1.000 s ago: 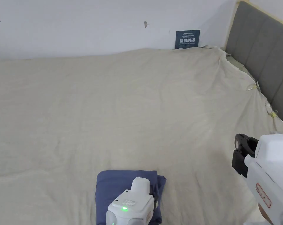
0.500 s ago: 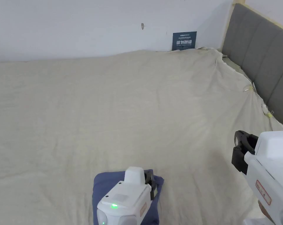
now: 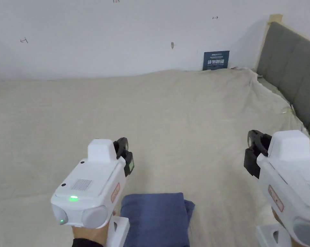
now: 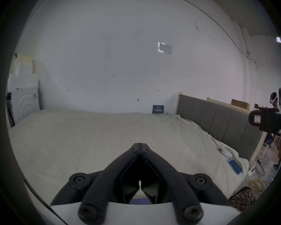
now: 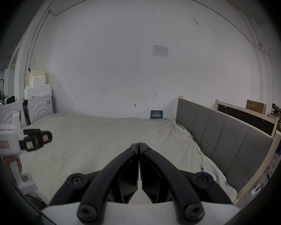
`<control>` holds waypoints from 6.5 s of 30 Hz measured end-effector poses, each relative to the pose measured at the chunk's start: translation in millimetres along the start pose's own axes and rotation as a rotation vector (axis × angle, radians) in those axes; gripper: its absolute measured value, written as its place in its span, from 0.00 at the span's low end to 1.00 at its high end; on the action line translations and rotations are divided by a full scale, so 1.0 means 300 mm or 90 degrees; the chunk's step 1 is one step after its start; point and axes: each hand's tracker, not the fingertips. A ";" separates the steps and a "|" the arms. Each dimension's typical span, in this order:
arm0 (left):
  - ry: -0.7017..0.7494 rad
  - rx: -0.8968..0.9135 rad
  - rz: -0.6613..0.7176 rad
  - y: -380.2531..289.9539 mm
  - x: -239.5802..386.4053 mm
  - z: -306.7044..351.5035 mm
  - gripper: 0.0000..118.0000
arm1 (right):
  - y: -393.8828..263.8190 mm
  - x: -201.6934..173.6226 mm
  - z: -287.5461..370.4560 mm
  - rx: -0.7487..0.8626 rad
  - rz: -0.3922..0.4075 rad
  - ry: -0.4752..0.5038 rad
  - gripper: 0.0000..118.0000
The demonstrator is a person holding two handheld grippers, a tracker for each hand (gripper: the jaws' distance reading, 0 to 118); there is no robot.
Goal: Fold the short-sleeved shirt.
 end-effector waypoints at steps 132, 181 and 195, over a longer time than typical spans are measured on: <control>0.275 -0.576 0.208 -0.216 -1.590 -0.161 0.16 | -0.240 -0.535 -0.457 -0.105 0.073 0.176 0.00; 0.218 0.149 -0.074 0.143 -0.224 0.172 0.23 | 0.102 -0.192 -0.048 0.090 0.041 0.038 0.00; 0.166 0.158 -0.071 0.106 -0.147 0.163 0.00 | 0.071 -0.150 -0.046 0.089 0.024 0.007 0.00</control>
